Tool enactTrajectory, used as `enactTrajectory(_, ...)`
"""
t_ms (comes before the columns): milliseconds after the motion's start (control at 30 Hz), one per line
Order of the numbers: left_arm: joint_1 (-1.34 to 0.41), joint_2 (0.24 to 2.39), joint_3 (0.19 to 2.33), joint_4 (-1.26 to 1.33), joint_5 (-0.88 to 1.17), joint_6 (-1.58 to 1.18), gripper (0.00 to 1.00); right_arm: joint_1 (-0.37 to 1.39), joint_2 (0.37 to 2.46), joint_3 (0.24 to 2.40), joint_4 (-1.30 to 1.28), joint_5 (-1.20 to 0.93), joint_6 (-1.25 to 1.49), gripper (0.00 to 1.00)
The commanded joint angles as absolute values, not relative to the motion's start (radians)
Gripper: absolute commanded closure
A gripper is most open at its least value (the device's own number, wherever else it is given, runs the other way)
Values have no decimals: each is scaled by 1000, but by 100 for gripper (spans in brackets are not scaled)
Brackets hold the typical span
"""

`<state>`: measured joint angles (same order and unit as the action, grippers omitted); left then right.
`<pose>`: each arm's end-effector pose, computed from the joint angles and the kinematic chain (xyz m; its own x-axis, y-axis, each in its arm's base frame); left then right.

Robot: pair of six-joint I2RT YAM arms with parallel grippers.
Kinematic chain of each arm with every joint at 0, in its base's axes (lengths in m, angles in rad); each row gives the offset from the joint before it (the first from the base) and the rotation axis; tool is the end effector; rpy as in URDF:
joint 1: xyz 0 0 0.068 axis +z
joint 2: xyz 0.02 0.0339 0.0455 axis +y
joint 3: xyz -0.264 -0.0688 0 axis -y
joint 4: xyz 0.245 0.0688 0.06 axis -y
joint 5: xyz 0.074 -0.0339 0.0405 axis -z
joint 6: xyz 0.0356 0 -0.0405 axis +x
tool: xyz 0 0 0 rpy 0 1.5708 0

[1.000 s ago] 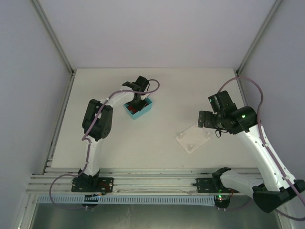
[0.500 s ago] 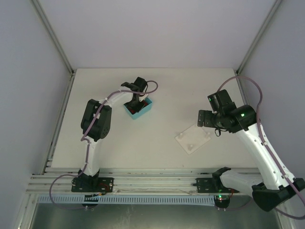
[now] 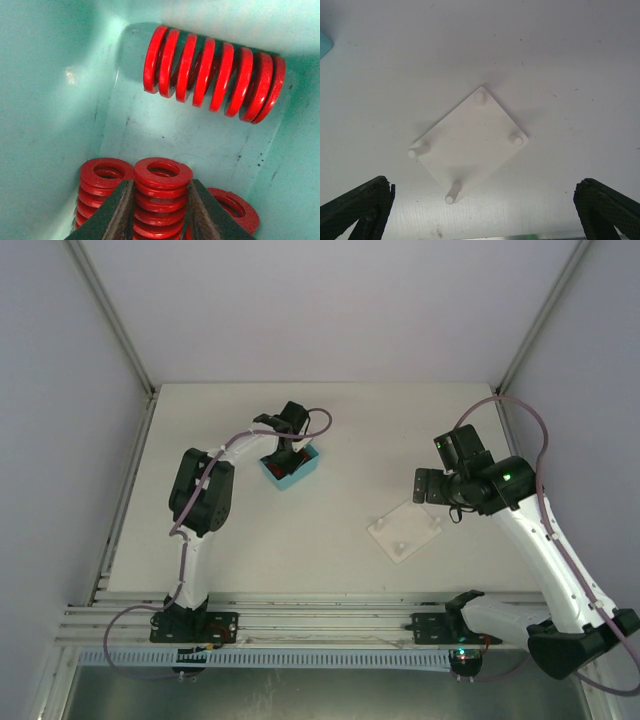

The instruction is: Install the large spring

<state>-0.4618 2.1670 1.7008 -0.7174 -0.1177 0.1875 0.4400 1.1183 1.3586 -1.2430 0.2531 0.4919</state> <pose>0.4095 -0.1991 0.1742 -0.7394 0.5748 -0.3507 0.5502 0.8160 0.1772 0.1726 0.0714 0.3761 -0.8094 0.1243 -0.5739 0.1042 0.9922 0.0681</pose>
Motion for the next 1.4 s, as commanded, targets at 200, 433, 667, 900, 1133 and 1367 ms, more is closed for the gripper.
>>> enactTrajectory(200, -457, 2232, 1665, -721, -95, 183, 78, 443, 1109, 1384, -1249, 270, 494, 1)
enactTrajectory(433, -456, 2247, 1701, -720, -119, 191, 82, 444, 1110, 1389, -1253, 269, 491, 1)
enactTrajectory(667, -455, 2192, 1798, -735, -144, 147, 73, 444, 1105, 1386, -1251, 261, 501, 1)
enactTrajectory(900, -454, 2152, 1818, -723, -143, 69, 65, 445, 1091, 1374, -1248, 256, 506, 1)
enactTrajectory(1133, -453, 2141, 1773, -733, -220, 58, 63, 445, 1074, 1370, -1256, 260, 508, 1)
enactTrajectory(1367, -454, 2145, 1767, -760, -233, 84, 68, 445, 1065, 1369, -1265, 262, 506, 1)
